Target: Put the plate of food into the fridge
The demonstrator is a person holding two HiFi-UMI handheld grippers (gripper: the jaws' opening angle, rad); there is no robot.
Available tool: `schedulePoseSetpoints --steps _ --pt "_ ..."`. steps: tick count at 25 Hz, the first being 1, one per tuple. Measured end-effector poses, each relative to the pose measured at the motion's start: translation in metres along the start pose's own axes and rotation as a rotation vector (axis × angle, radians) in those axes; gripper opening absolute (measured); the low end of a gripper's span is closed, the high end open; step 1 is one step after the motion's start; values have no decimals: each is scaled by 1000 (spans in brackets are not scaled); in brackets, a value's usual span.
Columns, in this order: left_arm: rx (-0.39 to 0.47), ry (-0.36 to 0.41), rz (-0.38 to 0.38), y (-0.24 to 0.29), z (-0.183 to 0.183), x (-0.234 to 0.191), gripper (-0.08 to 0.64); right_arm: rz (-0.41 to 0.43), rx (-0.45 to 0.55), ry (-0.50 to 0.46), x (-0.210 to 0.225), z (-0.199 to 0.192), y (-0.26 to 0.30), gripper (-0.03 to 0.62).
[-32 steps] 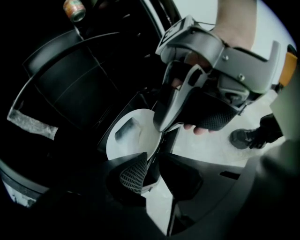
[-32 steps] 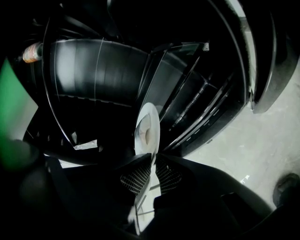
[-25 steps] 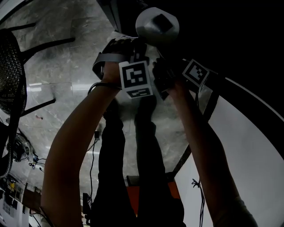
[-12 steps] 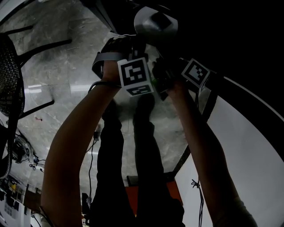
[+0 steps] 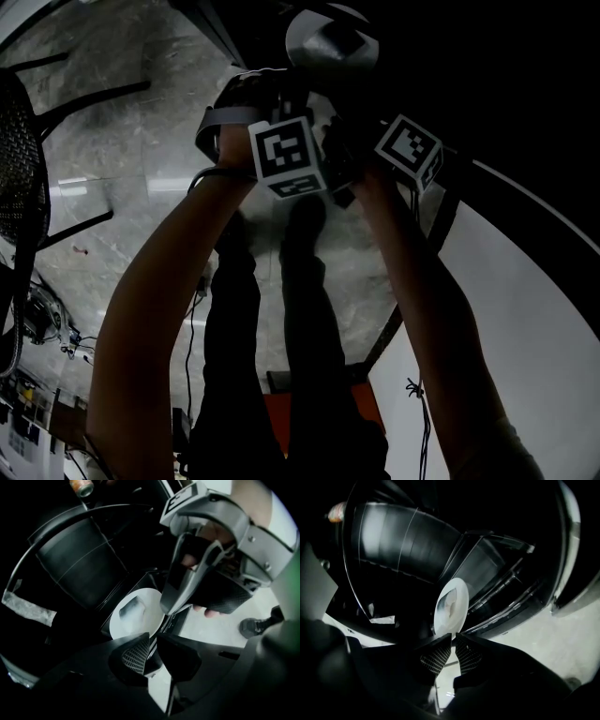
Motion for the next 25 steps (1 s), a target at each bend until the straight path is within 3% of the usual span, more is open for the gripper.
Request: schedulePoseSetpoints --steps 14,25 --pt "36 3 -37 -19 -14 13 55 -40 -47 -94 -5 7 16 34" --pt "67 22 -15 -7 3 6 55 -24 -62 -134 -9 14 20 34"
Point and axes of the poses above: the fingertips, and each gripper's own axes: y forward along the fingers, x to its right, z out of its top, the point moved 9 cm from there along -y, backward along the fingers, and after that the axes turned 8 degrees about z, right-handed, at the moved point
